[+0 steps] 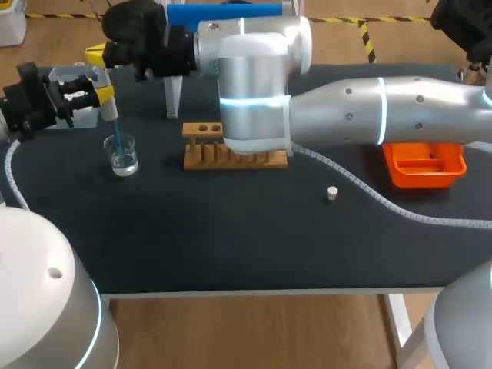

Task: Invert the test tube, pick up the pipette, mount the tip to pipette, aspirate from beaker and dispense into the tube, eject the tip, return the pipette, and cap with the stopper.

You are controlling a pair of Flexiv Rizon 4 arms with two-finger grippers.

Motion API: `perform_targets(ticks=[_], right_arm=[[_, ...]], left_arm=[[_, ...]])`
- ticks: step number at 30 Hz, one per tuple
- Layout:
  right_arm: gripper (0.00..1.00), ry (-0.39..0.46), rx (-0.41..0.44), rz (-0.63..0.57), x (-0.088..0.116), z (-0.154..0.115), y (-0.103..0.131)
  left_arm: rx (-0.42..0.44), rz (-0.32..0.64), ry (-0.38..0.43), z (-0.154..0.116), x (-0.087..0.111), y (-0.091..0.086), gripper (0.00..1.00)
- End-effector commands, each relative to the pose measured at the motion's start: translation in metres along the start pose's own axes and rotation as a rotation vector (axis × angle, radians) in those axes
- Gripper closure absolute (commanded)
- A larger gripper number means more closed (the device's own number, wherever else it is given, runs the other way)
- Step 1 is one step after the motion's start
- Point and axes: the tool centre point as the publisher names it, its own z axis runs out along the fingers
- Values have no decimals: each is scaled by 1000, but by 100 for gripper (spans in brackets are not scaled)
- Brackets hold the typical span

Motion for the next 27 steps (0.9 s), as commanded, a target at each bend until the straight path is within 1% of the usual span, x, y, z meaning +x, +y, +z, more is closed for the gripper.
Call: perform_targets(ticks=[1, 15, 17, 20, 25, 27], right_arm=[[100, -3, 1, 2, 1, 3, -6], [100, -2, 15, 24, 3, 4, -22], [100, -2, 18, 27, -2, 5, -24], [100, -2, 22, 31, 2, 4, -26], [100, 2, 32, 37, 1, 7, -31], [100, 2, 34, 38, 4, 5, -29]], left_arm=[[4, 1, 1, 0, 0, -2, 100], [4, 1, 1, 0, 0, -2, 100], [4, 1, 1, 0, 0, -2, 100], [4, 1, 1, 0, 0, -2, 100], [4, 1, 1, 0, 0, -2, 100], [4, 1, 1, 0, 0, -2, 100]])
